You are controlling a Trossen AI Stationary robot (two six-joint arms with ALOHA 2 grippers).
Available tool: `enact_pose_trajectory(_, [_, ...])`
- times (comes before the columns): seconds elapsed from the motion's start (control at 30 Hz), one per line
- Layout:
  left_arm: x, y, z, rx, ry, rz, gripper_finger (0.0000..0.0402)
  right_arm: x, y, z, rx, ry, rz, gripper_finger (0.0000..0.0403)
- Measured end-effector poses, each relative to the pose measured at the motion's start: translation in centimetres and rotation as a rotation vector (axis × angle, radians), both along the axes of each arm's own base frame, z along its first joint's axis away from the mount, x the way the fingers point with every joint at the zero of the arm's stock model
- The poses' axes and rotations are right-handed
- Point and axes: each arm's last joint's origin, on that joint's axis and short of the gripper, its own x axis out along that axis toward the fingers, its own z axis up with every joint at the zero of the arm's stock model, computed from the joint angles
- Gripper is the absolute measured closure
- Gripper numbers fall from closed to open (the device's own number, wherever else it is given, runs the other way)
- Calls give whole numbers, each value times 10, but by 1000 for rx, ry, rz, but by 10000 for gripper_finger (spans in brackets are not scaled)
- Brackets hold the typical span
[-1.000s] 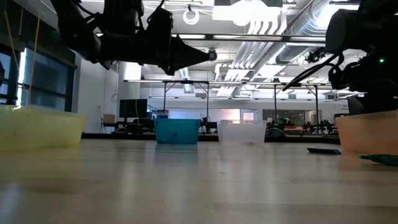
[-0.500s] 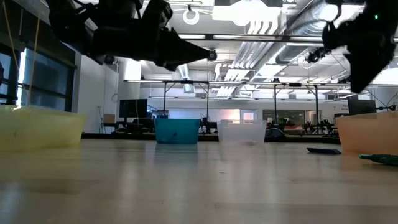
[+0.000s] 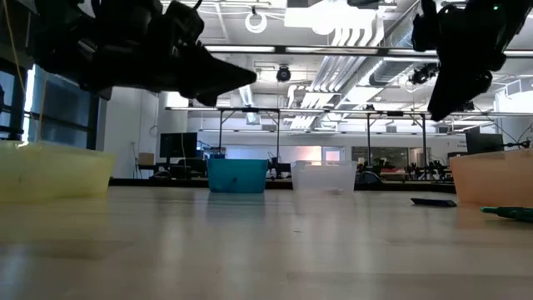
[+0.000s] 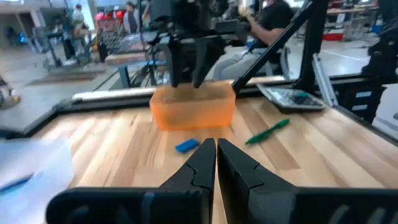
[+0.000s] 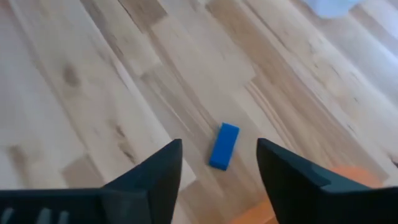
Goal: Sort crayons/erasers/pens/pencils in bins
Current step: Put the blue eraser into the yellow bin
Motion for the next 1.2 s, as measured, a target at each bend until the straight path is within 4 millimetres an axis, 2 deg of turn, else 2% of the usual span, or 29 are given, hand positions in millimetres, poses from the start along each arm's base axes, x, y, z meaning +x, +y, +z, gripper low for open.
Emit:
enact_pose_trajectory(0.13, [-6, 0, -7, -12, 26, 16, 394, 14, 4, -12, -32, 62, 22, 158])
enact_pose_trajectory(0.27, [-6, -1, -7, -13, 26, 11, 394, 38, 12, -11, -57, 75, 64, 136])
enact_pose_trajectory(0.5, [-6, -9, -7, -28, 25, -17, 394, 59, 13, -37, 4, 222, -31, 133])
enact_pose_trajectory(0.67, [-5, -18, -7, -28, 26, -49, 394, 64, 10, -54, 23, 308, -104, 133])
enact_pose_trajectory(0.93, [-6, -30, -7, -27, 26, -85, 394, 72, -4, -72, 12, 384, -165, 137])
enact_pose_trajectory(1.2, [-6, -38, -8, -23, 34, -78, 394, 87, -11, -93, 90, 419, -106, 154])
